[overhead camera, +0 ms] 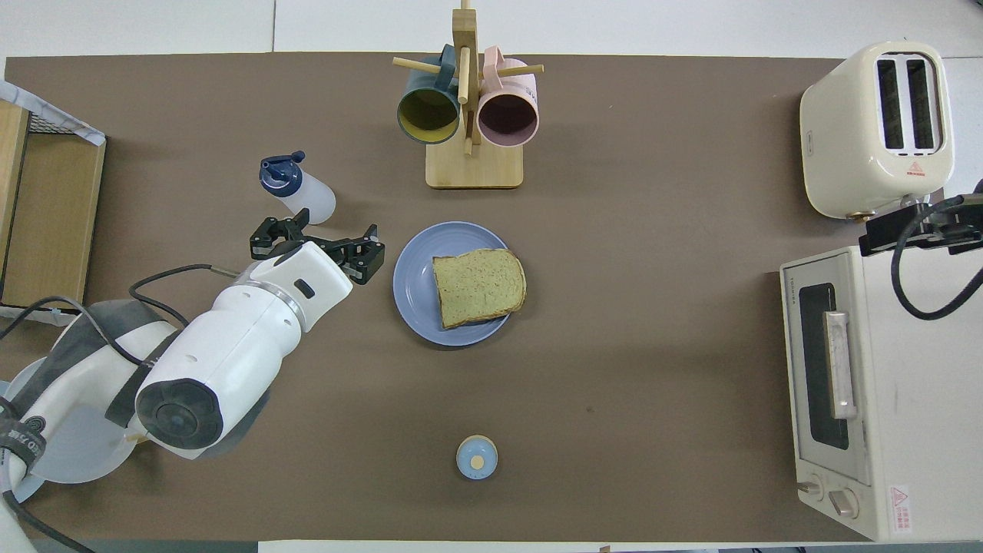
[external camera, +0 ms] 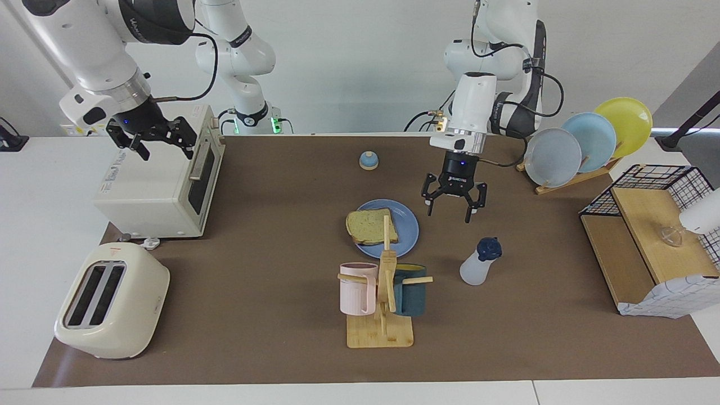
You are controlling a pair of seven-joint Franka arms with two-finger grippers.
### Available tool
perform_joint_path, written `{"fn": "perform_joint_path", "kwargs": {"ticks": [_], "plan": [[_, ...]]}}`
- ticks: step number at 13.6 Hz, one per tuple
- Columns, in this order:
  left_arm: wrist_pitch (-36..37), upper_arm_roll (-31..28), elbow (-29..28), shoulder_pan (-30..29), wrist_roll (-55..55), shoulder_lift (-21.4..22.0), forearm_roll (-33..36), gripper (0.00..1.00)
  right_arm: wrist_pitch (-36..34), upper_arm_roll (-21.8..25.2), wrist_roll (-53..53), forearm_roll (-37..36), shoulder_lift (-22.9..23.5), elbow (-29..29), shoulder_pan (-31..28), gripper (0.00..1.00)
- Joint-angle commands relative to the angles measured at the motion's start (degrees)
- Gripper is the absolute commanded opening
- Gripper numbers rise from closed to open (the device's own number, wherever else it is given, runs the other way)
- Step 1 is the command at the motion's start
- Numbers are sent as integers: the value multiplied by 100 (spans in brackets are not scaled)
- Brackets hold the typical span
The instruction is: Put bread on plate and add seasoning
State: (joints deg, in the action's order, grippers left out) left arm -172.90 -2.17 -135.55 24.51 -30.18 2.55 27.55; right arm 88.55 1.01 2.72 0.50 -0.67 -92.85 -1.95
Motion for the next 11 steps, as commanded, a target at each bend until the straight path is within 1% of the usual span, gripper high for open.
{"fn": "perform_joint_path", "kwargs": {"ticks": [1,3,5,7,11], "plan": [[748,-29,440,317,-102,36,-284,100,-48,-49,-17,-58,-56,-23,-60,100],[1326,-29,835,457,-85,9,-487,100,-48,-49,-17,-58,-56,-23,-51,100],[1671,-29,1126,528,-67,-8,-785,100,-48,-49,-17,-58,-56,-23,-60,100],[1987,-29,1381,528,-58,-35,-909,100,-48,-49,-17,-58,-56,-23,-60,100],[2813,-38,2215,546,108,-254,-1409,100,-48,-49,-17,-58,-56,-23,-60,100]]}}
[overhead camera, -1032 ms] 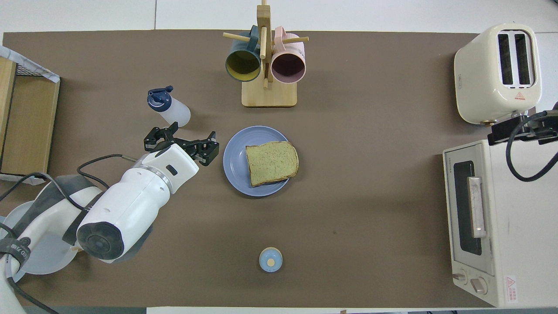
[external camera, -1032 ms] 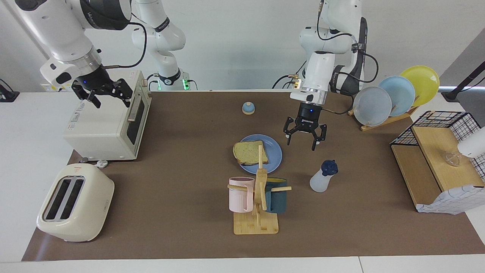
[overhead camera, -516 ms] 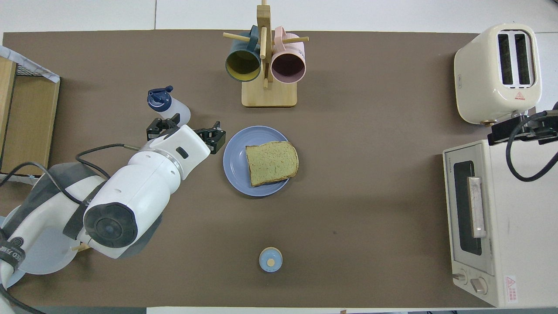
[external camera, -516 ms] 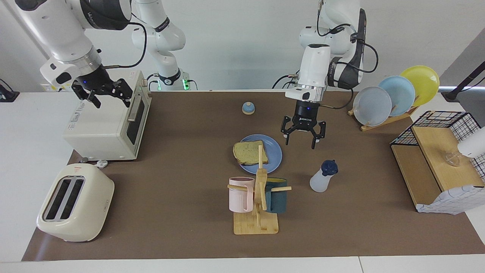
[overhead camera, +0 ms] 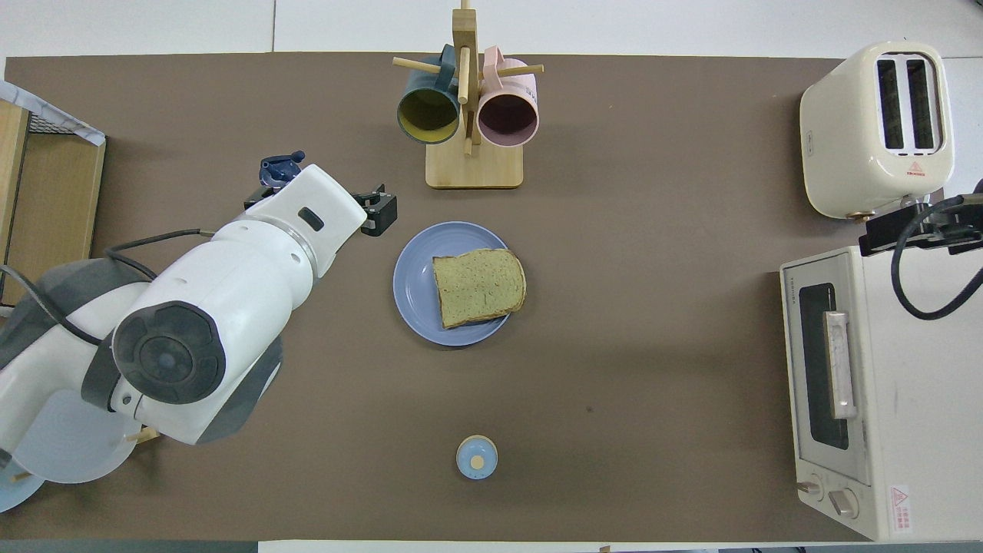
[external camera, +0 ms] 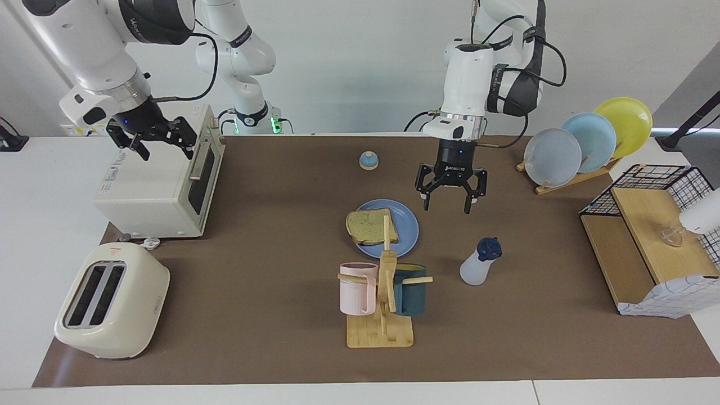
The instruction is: Put bread on plate and add seasoning
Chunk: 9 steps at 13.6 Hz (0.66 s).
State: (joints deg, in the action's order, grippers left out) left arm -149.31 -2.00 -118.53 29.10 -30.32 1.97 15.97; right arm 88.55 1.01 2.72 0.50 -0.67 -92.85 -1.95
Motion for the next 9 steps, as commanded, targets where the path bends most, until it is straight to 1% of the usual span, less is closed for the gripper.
{"fn": "perform_joint_path", "kwargs": {"ticks": [1,3,4,9], "plan": [[743,-63,759,61,331,-223,-496,100,-48,-49,-17,-58,-56,-23,-60,100],[1375,-133,1312,-10,1024,-329,-1111,100,-48,-49,-17,-58,-56,-23,-51,100],[1596,-142,1445,-114,1315,-338,-1218,100,-48,-49,-17,-58,-56,-23,-60,100],[2440,-143,1595,-870,2396,-241,-1237,100,-48,-49,-17,-58,-56,-23,-60,100]]}}
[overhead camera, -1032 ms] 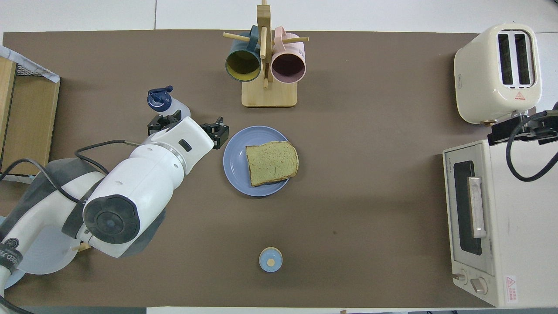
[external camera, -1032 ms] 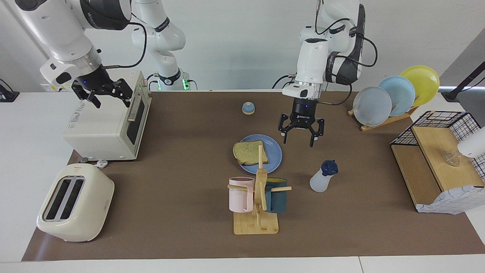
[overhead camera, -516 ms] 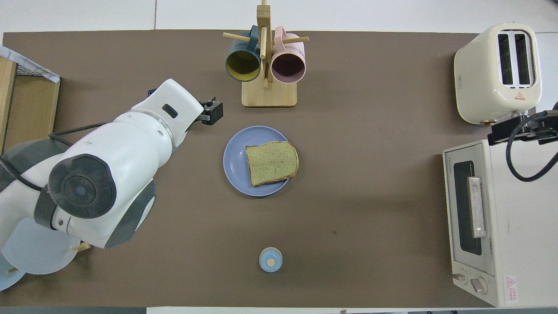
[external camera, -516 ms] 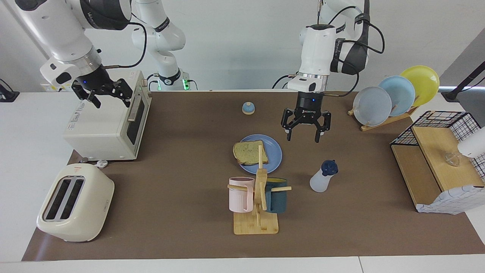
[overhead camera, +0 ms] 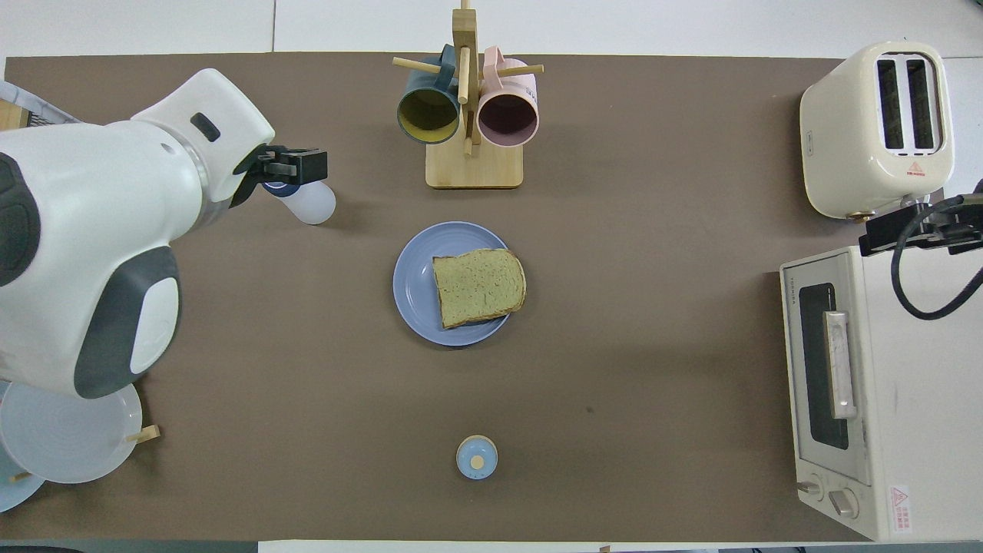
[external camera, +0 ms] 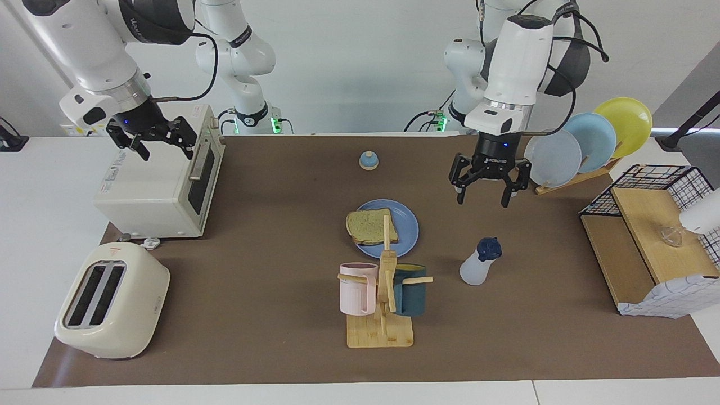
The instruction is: Put bread on plate and add seasoning
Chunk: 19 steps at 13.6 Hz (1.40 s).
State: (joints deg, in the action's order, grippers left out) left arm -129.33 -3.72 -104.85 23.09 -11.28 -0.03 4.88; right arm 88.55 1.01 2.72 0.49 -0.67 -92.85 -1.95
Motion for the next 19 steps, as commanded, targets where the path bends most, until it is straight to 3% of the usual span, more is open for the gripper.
{"fn": "perform_joint_path", "kwargs": {"ticks": [1,8,15,19], "plan": [[670,38,298,-470,835,-32,-171,100,-48,-49,-17,-58,-56,-23,-51,100],[2312,-15,316,-1376,2446,398,-479,100,-48,-49,-17,-58,-56,-23,-60,100],[3527,-6,229,-1588,2464,697,-497,100,-48,-49,-17,-58,-56,-23,-51,100],[3449,20,193,-1658,2088,697,-453,100,-48,-49,-17,-58,-56,-23,-51,100]]}}
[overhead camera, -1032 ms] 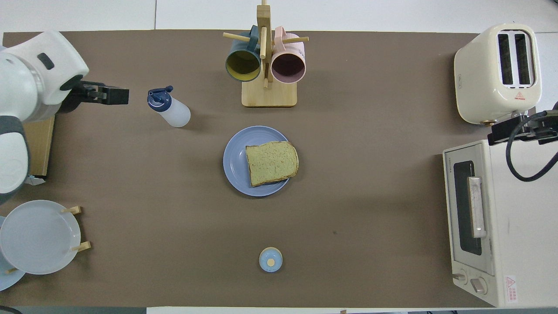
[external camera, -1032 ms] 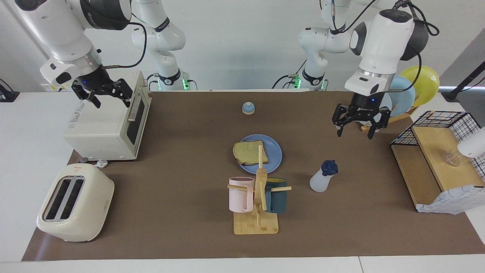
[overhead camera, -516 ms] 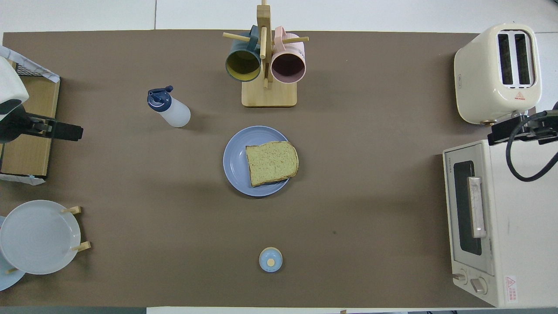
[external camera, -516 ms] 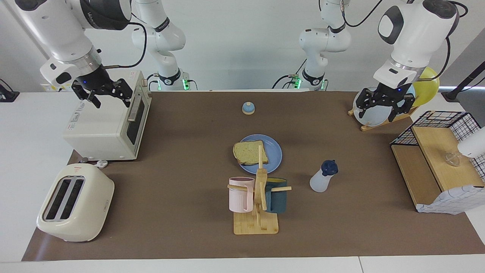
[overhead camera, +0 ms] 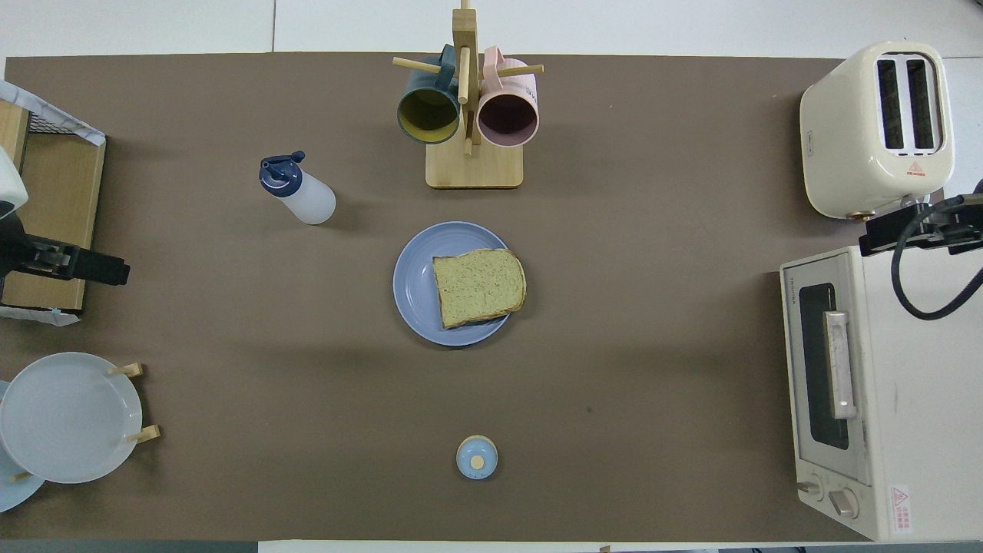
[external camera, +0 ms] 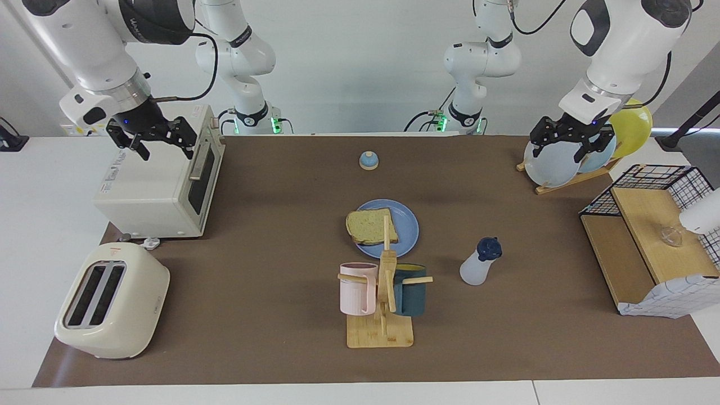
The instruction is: Put bread on plate and add seasoning
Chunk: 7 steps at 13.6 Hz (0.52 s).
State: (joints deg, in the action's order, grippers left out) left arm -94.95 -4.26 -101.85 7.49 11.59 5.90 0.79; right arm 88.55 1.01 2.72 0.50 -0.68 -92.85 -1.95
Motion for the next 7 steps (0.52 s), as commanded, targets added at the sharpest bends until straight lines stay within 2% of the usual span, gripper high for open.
{"fn": "perform_joint_path", "kwargs": {"ticks": [1,4,7], "plan": [[-15,83,-73,-72,-514,78,-18,100,-48,-49,-17,-58,-55,-23,-51,100],[177,92,270,-46,-878,-27,-27,100,-48,-49,-17,-58,-55,-23,-60,100],[809,40,945,-89,-860,-342,-88,100,-48,-49,-17,-58,-55,-23,-60,100]]}}
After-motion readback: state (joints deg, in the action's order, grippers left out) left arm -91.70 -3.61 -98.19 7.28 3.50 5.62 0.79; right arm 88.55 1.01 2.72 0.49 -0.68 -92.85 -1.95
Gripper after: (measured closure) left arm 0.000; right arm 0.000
